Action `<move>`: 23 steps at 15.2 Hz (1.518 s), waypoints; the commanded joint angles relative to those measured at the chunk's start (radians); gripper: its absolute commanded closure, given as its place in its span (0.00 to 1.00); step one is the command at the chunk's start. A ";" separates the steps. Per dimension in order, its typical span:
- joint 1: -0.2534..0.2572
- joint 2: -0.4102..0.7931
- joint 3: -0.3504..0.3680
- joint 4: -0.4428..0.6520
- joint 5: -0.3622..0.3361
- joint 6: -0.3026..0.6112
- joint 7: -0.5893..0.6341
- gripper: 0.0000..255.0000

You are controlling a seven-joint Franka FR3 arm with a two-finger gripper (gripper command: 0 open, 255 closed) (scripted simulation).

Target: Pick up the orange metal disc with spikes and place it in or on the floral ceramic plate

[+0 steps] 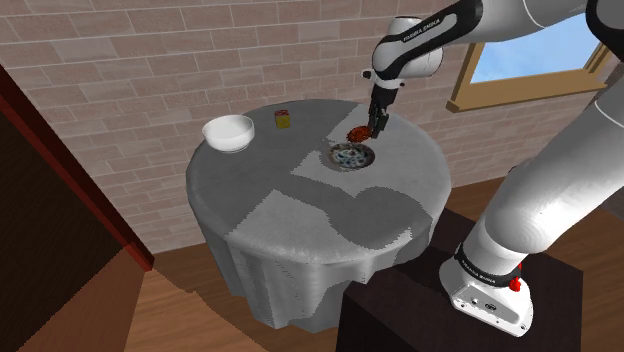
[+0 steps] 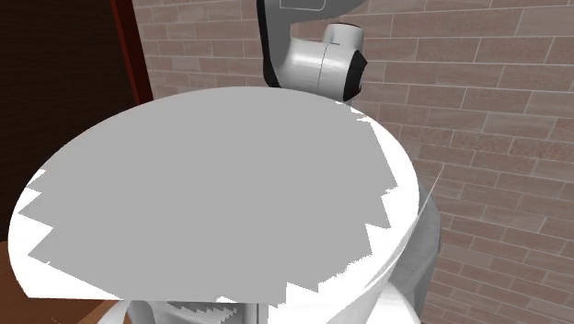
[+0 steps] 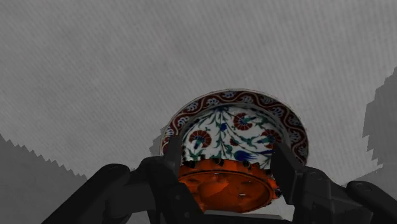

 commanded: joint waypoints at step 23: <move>0.041 0.102 0.026 -0.115 0.067 0.215 0.004 1.00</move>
